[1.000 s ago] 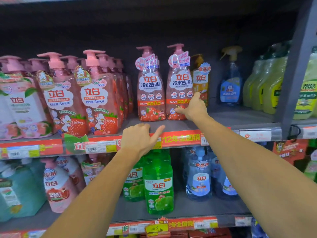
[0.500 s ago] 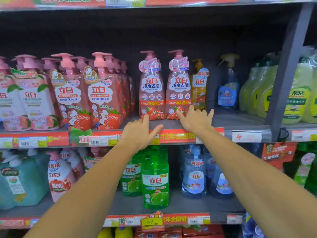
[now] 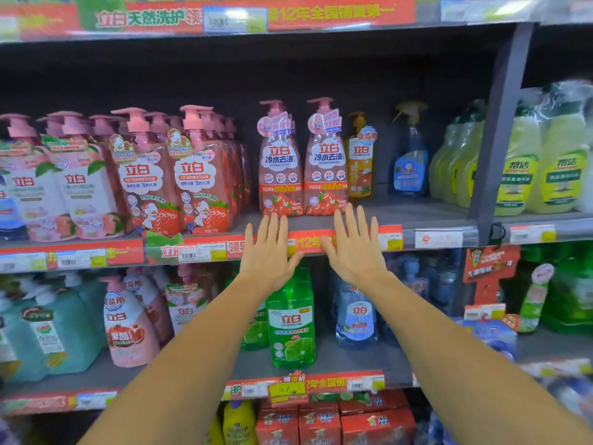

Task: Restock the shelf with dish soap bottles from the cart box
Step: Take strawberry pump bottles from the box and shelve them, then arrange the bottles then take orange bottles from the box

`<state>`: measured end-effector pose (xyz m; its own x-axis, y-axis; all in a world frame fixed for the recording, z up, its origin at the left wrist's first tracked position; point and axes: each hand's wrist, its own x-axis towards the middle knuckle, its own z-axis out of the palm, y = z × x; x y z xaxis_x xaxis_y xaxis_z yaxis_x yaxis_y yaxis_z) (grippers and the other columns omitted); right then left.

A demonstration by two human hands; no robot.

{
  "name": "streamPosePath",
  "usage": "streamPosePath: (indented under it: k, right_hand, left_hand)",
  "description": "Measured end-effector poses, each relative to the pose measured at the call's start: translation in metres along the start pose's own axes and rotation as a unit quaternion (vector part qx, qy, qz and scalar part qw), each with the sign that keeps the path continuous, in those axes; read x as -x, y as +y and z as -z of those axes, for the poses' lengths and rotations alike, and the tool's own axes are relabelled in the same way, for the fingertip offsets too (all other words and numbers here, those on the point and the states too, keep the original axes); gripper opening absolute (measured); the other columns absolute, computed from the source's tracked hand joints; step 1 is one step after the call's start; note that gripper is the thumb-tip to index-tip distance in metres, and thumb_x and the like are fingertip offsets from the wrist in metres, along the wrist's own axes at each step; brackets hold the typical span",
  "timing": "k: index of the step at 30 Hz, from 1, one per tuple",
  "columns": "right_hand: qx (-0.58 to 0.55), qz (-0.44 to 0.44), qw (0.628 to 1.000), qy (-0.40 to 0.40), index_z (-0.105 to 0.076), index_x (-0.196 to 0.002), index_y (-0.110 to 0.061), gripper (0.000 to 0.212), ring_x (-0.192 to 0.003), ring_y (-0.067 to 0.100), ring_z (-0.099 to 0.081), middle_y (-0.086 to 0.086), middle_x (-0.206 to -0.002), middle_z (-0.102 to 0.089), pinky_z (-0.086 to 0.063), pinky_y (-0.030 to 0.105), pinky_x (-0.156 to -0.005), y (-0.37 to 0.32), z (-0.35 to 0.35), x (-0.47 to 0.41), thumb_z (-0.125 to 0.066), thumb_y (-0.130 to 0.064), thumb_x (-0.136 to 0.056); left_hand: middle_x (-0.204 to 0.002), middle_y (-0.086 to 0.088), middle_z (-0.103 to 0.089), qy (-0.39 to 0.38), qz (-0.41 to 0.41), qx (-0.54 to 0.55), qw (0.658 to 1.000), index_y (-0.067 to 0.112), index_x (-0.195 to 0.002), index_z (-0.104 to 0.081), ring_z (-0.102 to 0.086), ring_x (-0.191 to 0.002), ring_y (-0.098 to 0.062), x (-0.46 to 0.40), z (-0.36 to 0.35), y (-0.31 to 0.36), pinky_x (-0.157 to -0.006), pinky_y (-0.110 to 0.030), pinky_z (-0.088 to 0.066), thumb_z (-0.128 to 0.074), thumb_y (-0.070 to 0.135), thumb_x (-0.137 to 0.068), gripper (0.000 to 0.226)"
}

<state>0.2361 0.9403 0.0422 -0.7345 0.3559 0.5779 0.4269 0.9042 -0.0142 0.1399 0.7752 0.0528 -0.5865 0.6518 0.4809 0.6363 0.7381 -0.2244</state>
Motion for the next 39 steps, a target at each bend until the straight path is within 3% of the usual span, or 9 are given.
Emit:
streamPosePath:
  k: [4,8,13,26,32,36,39]
  right_hand:
    - [-0.022,0.005,1.0,-0.021,-0.018,-0.158,-0.007,0.082,-0.153,0.039,-0.009,0.019,-0.166,-0.008,-0.014,0.054,-0.121,-0.004,-0.012,0.046,-0.01,-0.058,-0.096]
    - [-0.002,-0.048,0.984,-0.172,-0.002,-0.159,-0.009,0.076,-0.154,0.033,-0.002,0.013,-0.168,0.0,-0.011,0.05,-0.123,0.004,-0.03,0.12,-0.032,-0.051,-0.104]
    - [-0.028,-0.065,0.966,-0.249,-0.014,-0.157,-0.002,0.081,-0.148,0.032,-0.025,0.018,-0.16,-0.025,-0.023,0.044,-0.119,0.002,-0.039,0.24,-0.053,-0.039,-0.097]
    - [-0.035,-0.254,0.89,-0.376,-0.041,-0.14,-0.005,0.053,-0.131,0.036,-0.045,0.018,-0.138,-0.049,-0.037,0.041,-0.108,0.078,0.048,0.505,-0.055,-0.028,-0.094]
    - [-0.044,-0.329,0.864,-0.378,-0.035,-0.147,-0.006,0.062,-0.138,0.033,-0.039,0.015,-0.149,-0.041,-0.032,0.039,-0.112,0.14,0.079,0.577,-0.055,-0.033,-0.095]
    - [-0.042,-0.369,0.84,-0.396,-0.03,-0.151,-0.008,0.064,-0.14,0.034,-0.037,0.013,-0.153,-0.037,-0.032,0.041,-0.113,0.191,0.1,0.623,-0.053,-0.034,-0.098]
    - [-0.057,-0.397,0.816,-0.415,-0.03,-0.151,-0.008,0.065,-0.138,0.036,-0.039,0.015,-0.153,-0.038,-0.034,0.044,-0.112,0.234,0.11,0.66,-0.054,-0.036,-0.097]
  left_hand:
    - [-0.163,-0.011,0.014,-0.023,-0.042,0.009,0.999,0.01,-0.155,0.011,0.011,-0.151,-0.026,0.038,0.0,0.003,-0.122,-0.052,-0.003,-0.024,0.058,-0.1,0.081]
    - [-0.165,-0.009,0.0,-0.079,-0.094,0.02,0.992,0.009,-0.156,0.0,-0.001,-0.152,-0.026,0.095,-0.016,0.021,-0.121,-0.05,-0.009,-0.032,0.049,-0.102,0.074]
    - [-0.161,-0.015,-0.018,-0.13,-0.163,0.063,0.976,0.005,-0.153,-0.019,-0.016,-0.149,-0.03,0.19,-0.036,0.068,-0.119,-0.044,-0.02,-0.045,0.041,-0.097,0.071]
    - [-0.132,-0.016,-0.054,-0.177,-0.345,0.195,0.901,0.002,-0.136,-0.047,-0.049,-0.126,-0.033,0.341,-0.036,0.242,-0.104,-0.04,-0.038,-0.052,0.032,-0.095,0.051]
    - [-0.123,-0.009,-0.058,-0.198,-0.373,0.191,0.886,0.009,-0.129,-0.052,-0.053,-0.118,-0.028,0.375,-0.025,0.322,-0.099,-0.038,-0.04,-0.053,0.037,-0.093,0.045]
    - [-0.131,-0.009,-0.054,-0.234,-0.4,0.195,0.864,0.009,-0.137,-0.045,-0.049,-0.124,-0.027,0.398,-0.003,0.409,-0.102,-0.039,-0.041,-0.051,0.039,-0.093,0.053]
    - [-0.127,-0.01,-0.056,-0.26,-0.421,0.19,0.848,0.009,-0.129,-0.048,-0.052,-0.12,-0.028,0.422,0.023,0.477,-0.098,-0.039,-0.041,-0.051,0.037,-0.094,0.045]
